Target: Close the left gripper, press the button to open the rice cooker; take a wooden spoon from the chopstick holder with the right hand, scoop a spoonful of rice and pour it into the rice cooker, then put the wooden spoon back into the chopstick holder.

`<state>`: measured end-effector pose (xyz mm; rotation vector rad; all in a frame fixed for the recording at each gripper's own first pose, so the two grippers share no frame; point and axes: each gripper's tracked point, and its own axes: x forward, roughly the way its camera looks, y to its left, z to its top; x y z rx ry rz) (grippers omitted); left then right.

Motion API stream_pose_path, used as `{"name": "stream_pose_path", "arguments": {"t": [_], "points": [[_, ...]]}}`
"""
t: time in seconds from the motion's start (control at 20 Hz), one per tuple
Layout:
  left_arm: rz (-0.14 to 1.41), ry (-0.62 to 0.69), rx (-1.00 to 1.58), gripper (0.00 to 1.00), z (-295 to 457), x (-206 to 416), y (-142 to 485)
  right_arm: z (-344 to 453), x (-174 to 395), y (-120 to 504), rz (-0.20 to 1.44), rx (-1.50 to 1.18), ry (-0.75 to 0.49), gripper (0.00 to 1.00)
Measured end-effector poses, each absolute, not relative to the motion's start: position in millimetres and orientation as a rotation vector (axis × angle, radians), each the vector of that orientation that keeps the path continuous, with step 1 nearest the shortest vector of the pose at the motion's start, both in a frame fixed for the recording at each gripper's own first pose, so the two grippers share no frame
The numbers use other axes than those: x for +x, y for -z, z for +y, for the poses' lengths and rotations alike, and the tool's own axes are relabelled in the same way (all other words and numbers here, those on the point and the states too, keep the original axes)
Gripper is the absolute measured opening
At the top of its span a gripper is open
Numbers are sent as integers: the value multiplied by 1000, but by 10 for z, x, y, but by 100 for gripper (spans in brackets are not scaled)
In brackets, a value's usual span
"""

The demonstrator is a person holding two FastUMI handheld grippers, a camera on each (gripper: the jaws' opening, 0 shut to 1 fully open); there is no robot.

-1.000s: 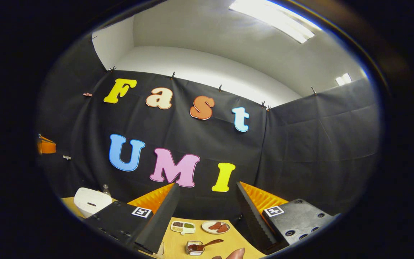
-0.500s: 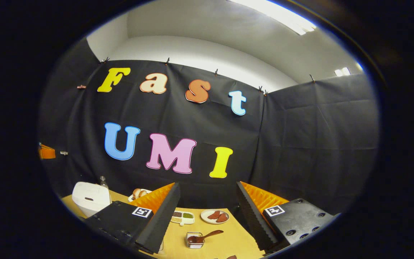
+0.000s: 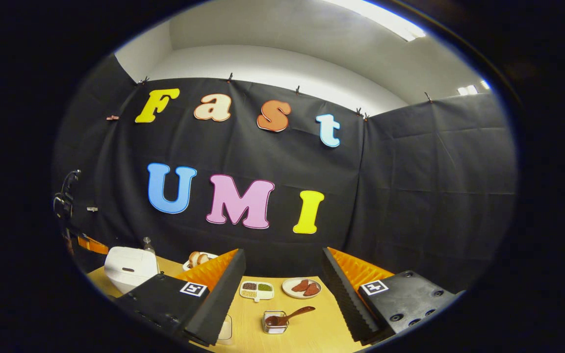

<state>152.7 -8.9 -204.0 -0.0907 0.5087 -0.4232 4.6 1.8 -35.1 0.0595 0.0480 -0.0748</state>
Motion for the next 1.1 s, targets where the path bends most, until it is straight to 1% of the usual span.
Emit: {"name": "stream_pose_path", "arguments": {"t": [0.15, 0.35, 0.5, 0.65, 0.8, 0.95, 1.1], "points": [[598, 439, -37, 8, -36, 1706, 2445, 35, -14, 411, 61, 54, 81, 97], [672, 453, 12, 7, 84, 1951, 2742, 55, 25, 468, 89, 66, 107, 98], [708, 478, 51, 7, 114, 2097, 2866, 135, 26, 433, 84, 54, 101, 98], [754, 528, 77, 7, 0, 2095, 2951, 178, 8, 431, 83, 52, 97, 98], [774, 530, 109, 8, -44, 2127, 3006, 184, -14, 462, 88, 53, 100, 97], [831, 525, 150, 8, -28, 2093, 3106, 171, -47, 502, 99, 75, 106, 98], [826, 532, 217, 8, -48, 2113, 3074, 146, -91, 528, 107, 103, 113, 98]]}}
